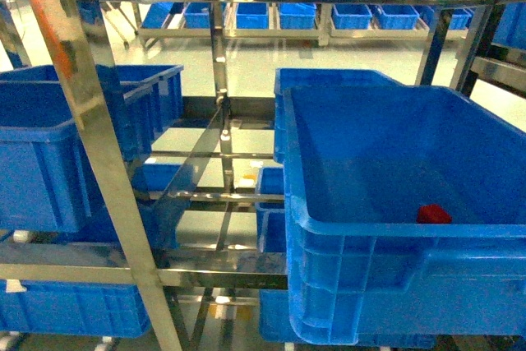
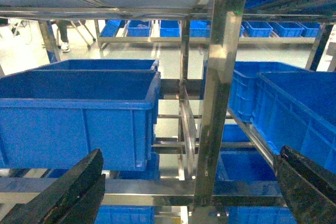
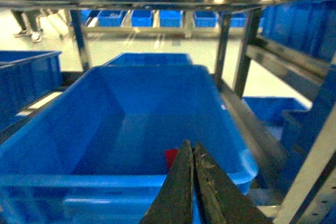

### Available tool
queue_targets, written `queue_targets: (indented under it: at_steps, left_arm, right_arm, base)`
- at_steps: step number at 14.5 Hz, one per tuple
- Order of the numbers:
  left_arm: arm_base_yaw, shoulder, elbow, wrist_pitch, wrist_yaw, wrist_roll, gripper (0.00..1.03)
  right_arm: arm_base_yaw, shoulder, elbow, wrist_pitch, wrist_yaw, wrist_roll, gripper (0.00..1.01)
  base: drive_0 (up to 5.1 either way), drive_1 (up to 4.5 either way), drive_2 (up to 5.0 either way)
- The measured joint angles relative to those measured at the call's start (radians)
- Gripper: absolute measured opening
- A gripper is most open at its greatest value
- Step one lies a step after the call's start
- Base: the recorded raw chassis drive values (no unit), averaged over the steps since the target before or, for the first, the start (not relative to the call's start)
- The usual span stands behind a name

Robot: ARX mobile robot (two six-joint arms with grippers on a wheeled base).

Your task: Pick red block from blue box to shelf

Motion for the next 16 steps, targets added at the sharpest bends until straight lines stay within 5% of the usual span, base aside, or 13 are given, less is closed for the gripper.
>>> queue_targets:
  at_steps: [1, 16]
  left_arm:
    - [0.000, 0.000, 0.000, 0.000, 0.000, 0.000, 0.98]
    - [0.000, 0.000, 0.000, 0.000, 0.000, 0.000, 0.98]
  right_arm:
    - [-0.041, -0.071, -0.005, -0.061, -0.011, 0.000, 0.02]
    - [-0.034, -0.560, -0.007, -0.520, -0.019, 0.001, 0.02]
  base:
    - [0.0, 0.00, 0.0]
    - [0.0, 0.00, 0.0]
